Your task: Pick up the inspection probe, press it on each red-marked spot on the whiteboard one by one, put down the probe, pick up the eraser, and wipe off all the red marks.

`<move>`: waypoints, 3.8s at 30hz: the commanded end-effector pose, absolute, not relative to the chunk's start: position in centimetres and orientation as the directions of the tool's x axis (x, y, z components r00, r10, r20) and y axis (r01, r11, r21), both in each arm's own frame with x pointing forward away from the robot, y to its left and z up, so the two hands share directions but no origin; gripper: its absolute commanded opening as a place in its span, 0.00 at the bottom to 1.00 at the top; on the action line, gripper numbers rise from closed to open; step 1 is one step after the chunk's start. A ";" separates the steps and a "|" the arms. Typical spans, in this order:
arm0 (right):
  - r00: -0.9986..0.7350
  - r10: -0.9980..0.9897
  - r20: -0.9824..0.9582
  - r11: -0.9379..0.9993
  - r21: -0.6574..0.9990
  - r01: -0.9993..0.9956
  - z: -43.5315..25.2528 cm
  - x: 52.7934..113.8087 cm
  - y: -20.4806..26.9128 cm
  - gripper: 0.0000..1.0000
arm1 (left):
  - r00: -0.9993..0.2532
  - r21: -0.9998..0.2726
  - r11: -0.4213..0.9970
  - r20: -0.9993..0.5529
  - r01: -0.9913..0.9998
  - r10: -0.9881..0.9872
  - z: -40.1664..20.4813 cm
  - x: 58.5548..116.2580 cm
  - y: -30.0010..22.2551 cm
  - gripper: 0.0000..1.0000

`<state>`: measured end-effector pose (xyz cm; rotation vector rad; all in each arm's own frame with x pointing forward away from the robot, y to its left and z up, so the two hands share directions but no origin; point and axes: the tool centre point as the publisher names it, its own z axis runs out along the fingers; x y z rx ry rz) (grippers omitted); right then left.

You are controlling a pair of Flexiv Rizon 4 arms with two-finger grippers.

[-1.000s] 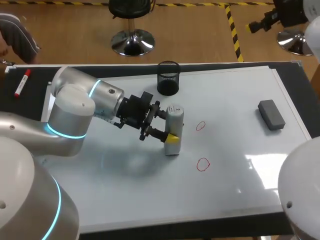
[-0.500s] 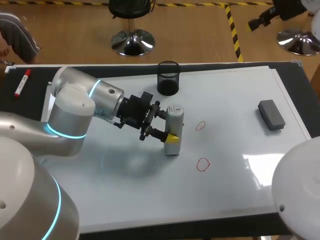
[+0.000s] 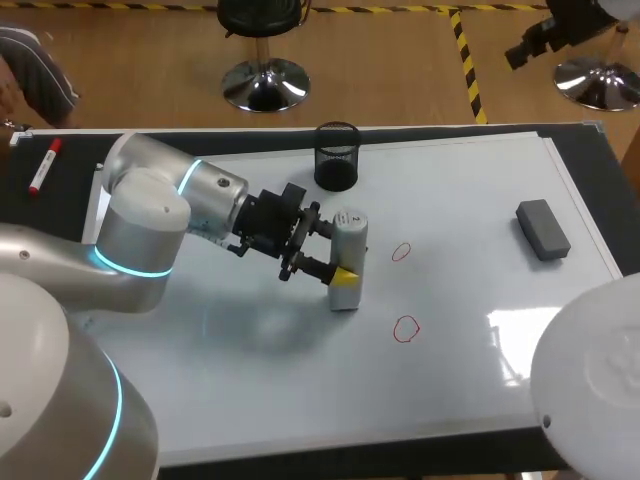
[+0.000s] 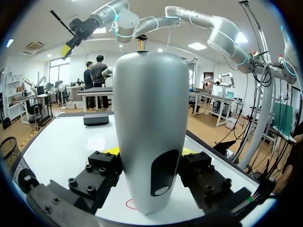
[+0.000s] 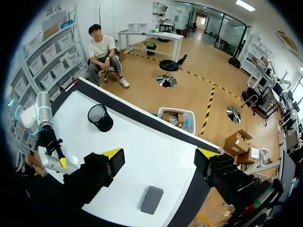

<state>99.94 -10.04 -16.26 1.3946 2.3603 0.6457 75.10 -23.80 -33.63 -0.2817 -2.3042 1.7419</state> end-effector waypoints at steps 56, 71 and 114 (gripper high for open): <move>-0.168 0.986 -0.005 0.167 0.139 0.976 -24.2 87.3 -13.9 1.00 | -0.953 -0.964 0.267 0.072 0.009 0.293 -34.4 74.9 -23.8 0.00; -0.163 0.986 0.040 0.159 0.085 0.984 -28.8 87.7 -15.5 1.00 | -0.953 -0.964 0.267 0.072 0.009 0.293 -34.4 74.9 -23.8 0.00; -0.178 0.979 0.100 0.175 0.040 0.984 -36.5 84.9 -15.1 1.00 | -0.953 -0.964 0.267 0.072 0.009 0.293 -34.4 74.9 -23.8 0.00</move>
